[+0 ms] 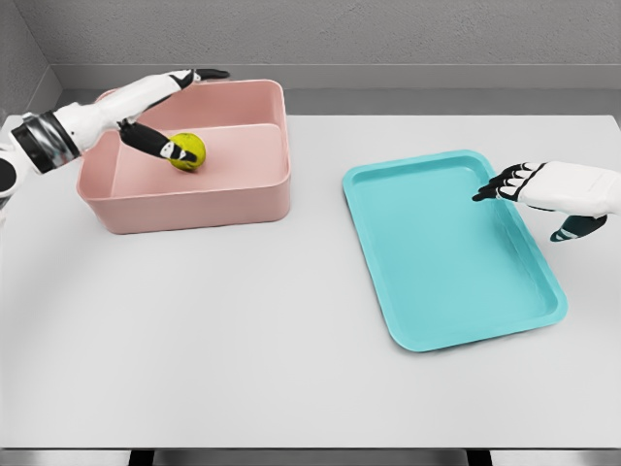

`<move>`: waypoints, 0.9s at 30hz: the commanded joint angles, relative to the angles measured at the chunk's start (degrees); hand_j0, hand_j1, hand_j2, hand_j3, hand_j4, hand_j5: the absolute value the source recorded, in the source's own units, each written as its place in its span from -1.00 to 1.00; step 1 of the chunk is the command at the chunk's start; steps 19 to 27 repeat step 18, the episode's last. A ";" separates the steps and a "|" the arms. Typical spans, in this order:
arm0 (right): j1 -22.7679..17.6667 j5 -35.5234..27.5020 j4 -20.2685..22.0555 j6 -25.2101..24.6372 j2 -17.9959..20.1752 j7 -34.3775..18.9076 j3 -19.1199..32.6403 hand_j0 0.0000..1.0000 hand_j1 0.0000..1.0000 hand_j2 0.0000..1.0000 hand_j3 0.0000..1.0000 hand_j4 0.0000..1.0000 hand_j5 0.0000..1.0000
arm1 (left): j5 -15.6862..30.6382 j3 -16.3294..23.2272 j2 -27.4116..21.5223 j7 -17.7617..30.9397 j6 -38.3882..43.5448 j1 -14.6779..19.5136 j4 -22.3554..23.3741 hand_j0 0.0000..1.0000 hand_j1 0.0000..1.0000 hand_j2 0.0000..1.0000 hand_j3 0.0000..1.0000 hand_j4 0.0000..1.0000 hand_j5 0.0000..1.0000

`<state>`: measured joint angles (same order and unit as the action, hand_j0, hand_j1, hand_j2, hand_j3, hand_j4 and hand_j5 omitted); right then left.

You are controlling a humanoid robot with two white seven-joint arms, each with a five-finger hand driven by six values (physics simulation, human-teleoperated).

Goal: Put the tennis from the blue tray into the pink basket with both arms

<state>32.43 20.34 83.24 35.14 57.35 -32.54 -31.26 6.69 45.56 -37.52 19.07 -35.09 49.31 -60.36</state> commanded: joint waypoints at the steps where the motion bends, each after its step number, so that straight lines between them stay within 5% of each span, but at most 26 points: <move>1: 0.00 -0.30 0.00 -0.14 0.04 0.02 -0.03 1.00 1.00 1.00 1.00 1.00 1.00 | 2.54 -0.56 -2.12 0.09 0.09 -0.35 -3.71 1.00 1.00 1.00 1.00 1.00 1.00; 12: 0.00 -0.21 -0.62 -0.14 -0.05 0.02 -0.03 1.00 1.00 1.00 1.00 1.00 1.00 | 7.73 -2.41 -15.91 0.35 0.09 -11.60 -22.52 1.00 1.00 1.00 1.00 1.00 1.00; 27: 0.00 -0.30 -0.71 -0.14 -0.13 0.02 -0.03 1.00 1.00 1.00 1.00 1.00 1.00 | 9.40 -2.49 -18.81 0.27 0.09 -13.54 -25.42 1.00 1.00 1.00 1.00 1.00 1.00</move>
